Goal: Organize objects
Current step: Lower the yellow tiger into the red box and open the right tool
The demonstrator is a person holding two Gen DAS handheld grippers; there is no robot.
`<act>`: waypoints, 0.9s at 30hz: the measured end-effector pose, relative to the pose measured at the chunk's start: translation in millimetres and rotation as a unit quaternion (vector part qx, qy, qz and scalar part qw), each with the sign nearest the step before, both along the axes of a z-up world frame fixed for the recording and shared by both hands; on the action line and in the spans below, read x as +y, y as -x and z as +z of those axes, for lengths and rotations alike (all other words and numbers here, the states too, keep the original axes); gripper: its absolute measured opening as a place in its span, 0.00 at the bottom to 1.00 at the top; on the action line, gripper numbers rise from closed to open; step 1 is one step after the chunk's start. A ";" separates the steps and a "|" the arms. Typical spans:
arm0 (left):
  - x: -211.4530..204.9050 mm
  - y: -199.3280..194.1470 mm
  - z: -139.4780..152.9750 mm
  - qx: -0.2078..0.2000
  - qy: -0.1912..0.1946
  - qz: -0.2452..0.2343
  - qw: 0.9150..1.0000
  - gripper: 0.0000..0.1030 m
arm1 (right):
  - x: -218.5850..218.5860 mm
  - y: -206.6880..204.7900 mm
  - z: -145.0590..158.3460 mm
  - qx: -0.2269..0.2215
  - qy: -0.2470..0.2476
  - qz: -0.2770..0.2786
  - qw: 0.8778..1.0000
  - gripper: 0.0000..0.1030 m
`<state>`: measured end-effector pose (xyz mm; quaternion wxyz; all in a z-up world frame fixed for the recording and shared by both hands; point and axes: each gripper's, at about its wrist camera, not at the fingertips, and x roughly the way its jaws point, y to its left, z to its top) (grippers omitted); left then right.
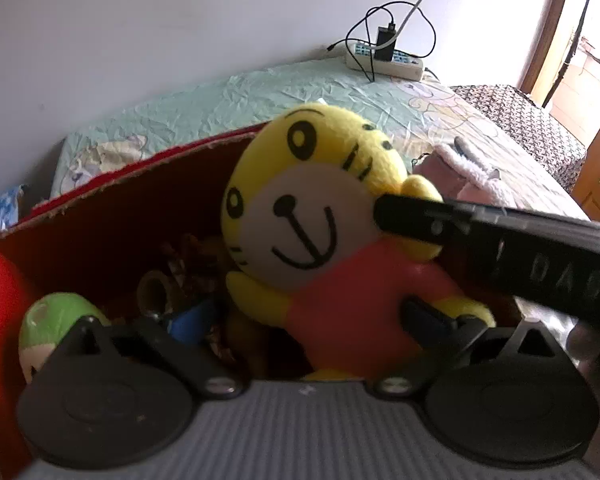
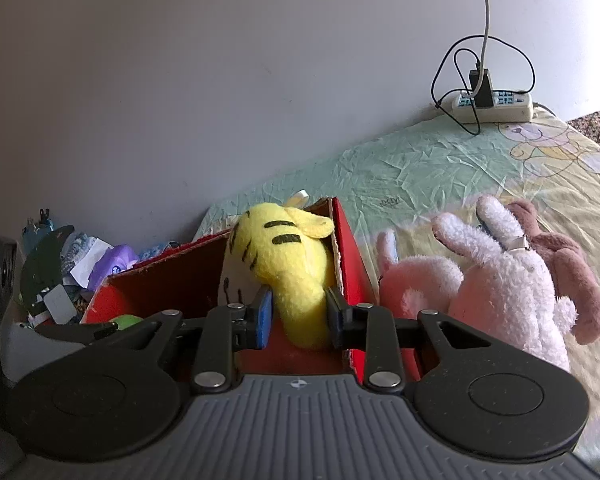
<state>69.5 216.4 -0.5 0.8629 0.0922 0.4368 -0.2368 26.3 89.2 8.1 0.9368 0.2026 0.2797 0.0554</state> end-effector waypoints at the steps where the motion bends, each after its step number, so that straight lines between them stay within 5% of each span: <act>1: -1.9 -1.3 -0.3 0.001 -0.001 0.001 1.000 0.99 | -0.7 0.2 0.0 -0.001 0.001 0.001 1.000 0.30; 27: -9.8 10.5 9.9 -0.017 -0.039 0.022 0.999 0.98 | -16.2 12.9 2.4 -0.004 -0.042 0.016 0.999 0.26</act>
